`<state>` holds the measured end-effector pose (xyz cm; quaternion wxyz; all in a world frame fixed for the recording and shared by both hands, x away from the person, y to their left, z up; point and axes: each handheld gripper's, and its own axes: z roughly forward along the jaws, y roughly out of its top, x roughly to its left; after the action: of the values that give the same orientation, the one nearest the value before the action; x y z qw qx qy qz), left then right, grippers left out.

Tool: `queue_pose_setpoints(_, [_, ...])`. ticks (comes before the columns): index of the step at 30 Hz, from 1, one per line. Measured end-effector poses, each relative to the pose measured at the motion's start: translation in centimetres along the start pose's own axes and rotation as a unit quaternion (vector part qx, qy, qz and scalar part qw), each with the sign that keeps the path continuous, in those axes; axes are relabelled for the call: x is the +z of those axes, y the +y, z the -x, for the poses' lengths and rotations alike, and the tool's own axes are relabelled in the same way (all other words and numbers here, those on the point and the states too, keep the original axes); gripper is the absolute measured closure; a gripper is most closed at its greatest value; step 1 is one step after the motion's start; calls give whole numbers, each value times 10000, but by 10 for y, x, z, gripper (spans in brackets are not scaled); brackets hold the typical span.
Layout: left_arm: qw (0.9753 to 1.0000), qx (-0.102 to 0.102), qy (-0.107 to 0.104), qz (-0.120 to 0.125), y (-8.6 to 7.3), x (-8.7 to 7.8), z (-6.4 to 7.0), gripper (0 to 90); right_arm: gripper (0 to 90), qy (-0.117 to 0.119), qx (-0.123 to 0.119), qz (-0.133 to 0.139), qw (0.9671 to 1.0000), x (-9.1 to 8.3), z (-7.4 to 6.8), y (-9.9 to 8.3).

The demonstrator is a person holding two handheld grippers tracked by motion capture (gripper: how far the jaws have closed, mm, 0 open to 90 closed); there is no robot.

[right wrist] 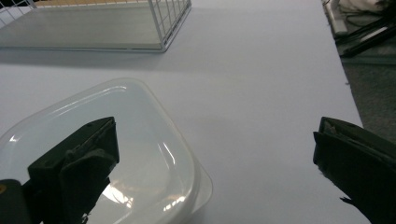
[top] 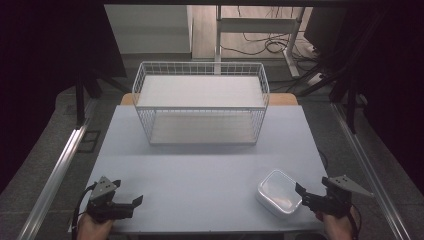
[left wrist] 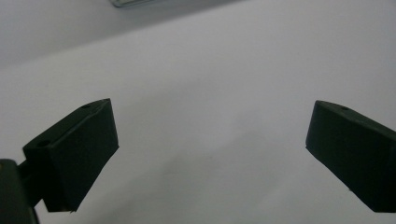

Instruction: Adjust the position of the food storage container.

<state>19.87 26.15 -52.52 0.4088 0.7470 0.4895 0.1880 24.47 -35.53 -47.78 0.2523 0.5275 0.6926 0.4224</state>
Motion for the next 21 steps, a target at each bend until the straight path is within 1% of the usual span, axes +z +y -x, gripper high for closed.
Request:
queue_pose_setpoints(1, [10000, 5, 47, 12, 0, 0, 0, 22, 2, -9, -3, -22, 10000, -1, 1, -1])
queue_pose_setpoints(2, [10000, 52, 82, 18, 0, 0, 1, 24, 3, -18, -26, -56, 10000, -2, 2, -1])
queue_pose_setpoints(4, [9998, 144, 113, 13, 1, 0, 3, 26, 3, -14, -58, -15, 10000, -5, 3, -1])
queue_pose_setpoints(5, [9998, 144, 113, 13, 1, 0, 3, 26, 3, -14, -58, -15, 10000, -5, 3, -1])
queue_pose_setpoints(6, [9998, 185, 112, 10, 1, 1, 4, 26, 3, 15, -58, 2, 10000, -6, 3, -1])
queue_pose_setpoints(7, [9997, 238, 105, -15, 2, 2, 6, 28, 4, 83, -103, -48, 9999, -8, 4, -1])
queue_pose_setpoints(8, [9996, 246, 98, -46, 2, 3, 6, 28, 4, 106, -102, -63, 9999, -9, 4, -1])
queue_pose_setpoints(11, [9997, 217, 57, -90, 1, 4, 6, 30, 4, 119, -102, -32, 9999, -11, 3, 0])
queue_pose_setpoints(12, [9998, 191, 27, -109, 1, 4, 6, 32, 4, 134, 19, 13, 9999, -12, 2, 0])
queue_pose_setpoints(13, [9998, 191, 27, -109, 1, 4, 6, 32, 4, 134, 19, 13, 9999, -12, 2, 0])
queue_pose_setpoints(14, [9998, 187, 24, -109, 1, 4, 6, 32, 3, 214, 89, 36, 9997, -13, 0, 2])
queue_pose_setpoints(17, [9998, 165, -2, -104, 1, 4, 5, 33, 4, 219, 54, 78, 9997, -16, -3, 5])
queue_pose_setpoints(18, [9998, 155, -14, -121, 1, 4, 5, 33, 3, 277, 63, 56, 9996, -17, -3, 6])
queue_pose_setpoints(20, [9998, 147, -43, -146, 1, 5, 5, 33, 3, 221, 90, 68, 9997, -18, -3, 5])
queue_pose_setpoints(21, [9998, 147, -43, -146, 1, 5, 5, 33, 3, 230, 78, 22, 9997, -18, -2, 5])
